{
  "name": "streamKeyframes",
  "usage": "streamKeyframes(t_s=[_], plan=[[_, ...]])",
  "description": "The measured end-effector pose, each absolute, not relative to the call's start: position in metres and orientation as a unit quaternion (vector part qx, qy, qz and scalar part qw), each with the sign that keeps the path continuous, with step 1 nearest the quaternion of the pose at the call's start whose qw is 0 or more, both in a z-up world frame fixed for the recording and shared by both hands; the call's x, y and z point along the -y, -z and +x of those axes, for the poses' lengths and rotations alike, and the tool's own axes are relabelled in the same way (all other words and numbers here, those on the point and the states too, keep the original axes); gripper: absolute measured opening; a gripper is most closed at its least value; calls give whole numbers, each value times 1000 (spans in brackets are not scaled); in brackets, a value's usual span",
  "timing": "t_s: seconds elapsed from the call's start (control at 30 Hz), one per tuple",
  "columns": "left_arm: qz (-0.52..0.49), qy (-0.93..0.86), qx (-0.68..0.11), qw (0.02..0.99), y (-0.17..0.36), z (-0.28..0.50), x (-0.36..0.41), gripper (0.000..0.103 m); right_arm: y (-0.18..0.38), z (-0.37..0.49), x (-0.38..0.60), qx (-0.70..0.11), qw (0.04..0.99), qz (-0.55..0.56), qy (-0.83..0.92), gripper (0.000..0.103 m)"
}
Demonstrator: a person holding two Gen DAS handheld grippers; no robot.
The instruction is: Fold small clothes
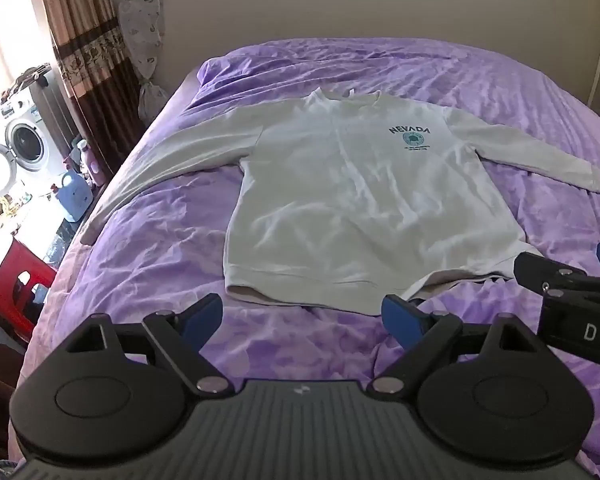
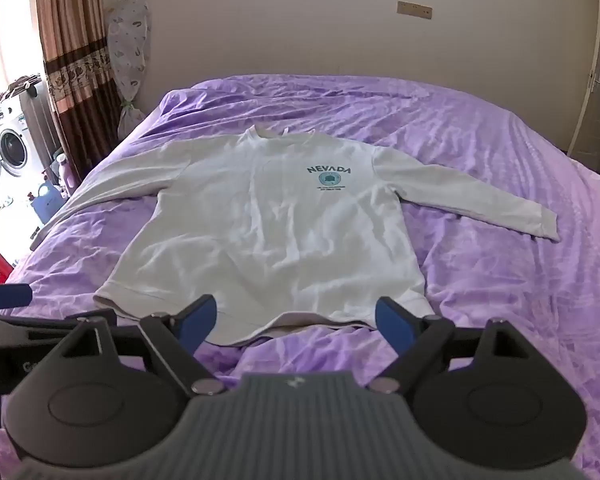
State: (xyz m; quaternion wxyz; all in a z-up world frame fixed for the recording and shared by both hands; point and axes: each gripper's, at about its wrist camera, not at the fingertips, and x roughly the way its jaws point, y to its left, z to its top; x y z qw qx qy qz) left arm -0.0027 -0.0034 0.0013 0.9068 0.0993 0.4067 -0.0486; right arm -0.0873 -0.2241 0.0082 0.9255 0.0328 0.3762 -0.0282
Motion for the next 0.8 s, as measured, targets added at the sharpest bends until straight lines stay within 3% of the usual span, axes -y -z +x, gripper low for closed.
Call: streamKeyframes(t_s=[0.8], plan=[[73, 42, -415, 906, 2, 2, -2, 100, -7, -88, 227, -377, 925, 43, 34, 83]])
